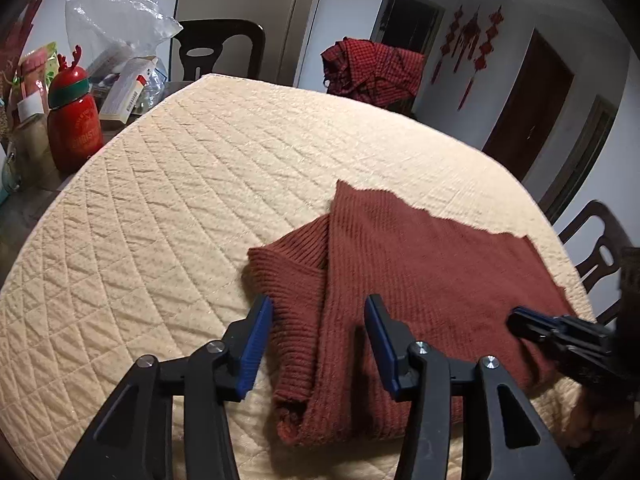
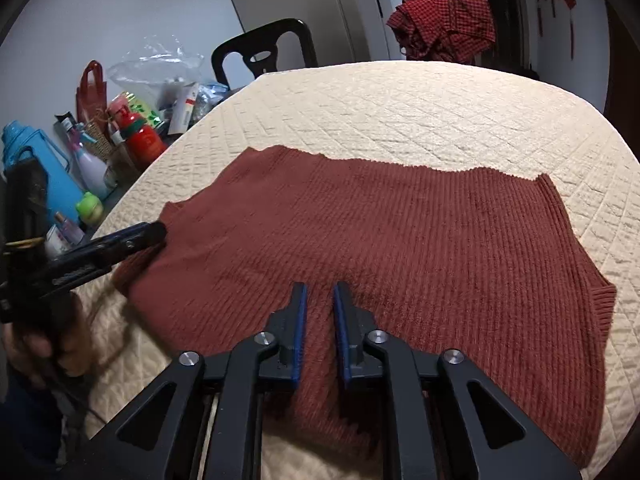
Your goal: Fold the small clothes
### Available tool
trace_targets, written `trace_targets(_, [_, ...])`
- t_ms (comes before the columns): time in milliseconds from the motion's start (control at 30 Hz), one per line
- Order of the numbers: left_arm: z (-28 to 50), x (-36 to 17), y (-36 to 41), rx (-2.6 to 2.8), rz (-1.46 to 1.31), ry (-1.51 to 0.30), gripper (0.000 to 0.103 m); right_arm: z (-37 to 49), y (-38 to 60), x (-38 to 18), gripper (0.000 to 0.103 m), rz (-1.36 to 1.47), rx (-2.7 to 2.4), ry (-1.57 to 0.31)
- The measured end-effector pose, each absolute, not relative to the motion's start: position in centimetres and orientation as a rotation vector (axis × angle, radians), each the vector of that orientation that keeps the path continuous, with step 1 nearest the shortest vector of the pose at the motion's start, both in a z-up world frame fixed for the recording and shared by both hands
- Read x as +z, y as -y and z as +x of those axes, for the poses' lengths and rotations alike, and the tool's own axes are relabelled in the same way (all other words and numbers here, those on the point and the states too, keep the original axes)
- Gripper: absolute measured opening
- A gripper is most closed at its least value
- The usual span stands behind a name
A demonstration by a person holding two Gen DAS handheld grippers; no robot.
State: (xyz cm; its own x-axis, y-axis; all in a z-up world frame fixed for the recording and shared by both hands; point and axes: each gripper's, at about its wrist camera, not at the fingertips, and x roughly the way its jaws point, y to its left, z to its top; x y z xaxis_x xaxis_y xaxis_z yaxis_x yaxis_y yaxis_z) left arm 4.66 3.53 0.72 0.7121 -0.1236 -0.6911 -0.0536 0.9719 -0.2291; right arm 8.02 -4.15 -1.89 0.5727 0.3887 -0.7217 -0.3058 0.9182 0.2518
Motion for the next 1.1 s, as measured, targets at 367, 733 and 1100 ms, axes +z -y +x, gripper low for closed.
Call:
trace_targets(367, [5.6, -0.4, -4.0, -0.082, -0.281, -0.807, 0.060, 9.9, 3.1, -1.4, 0.013, 0.083, 0.386, -0.877])
trace_targets(733, [6.6, -0.7, -5.6, -0.072, -0.353, -0.811, 0.060, 9.9, 1.8, -1.1, 0.013, 0.081, 0.425, -0.865])
trace_targets(1100, [5.9, -0.7, -5.5, -0.079, -0.380, -0.822, 0.060, 5.0, 2.5, -1.6, 0.013, 0.114, 0.453, -0.885])
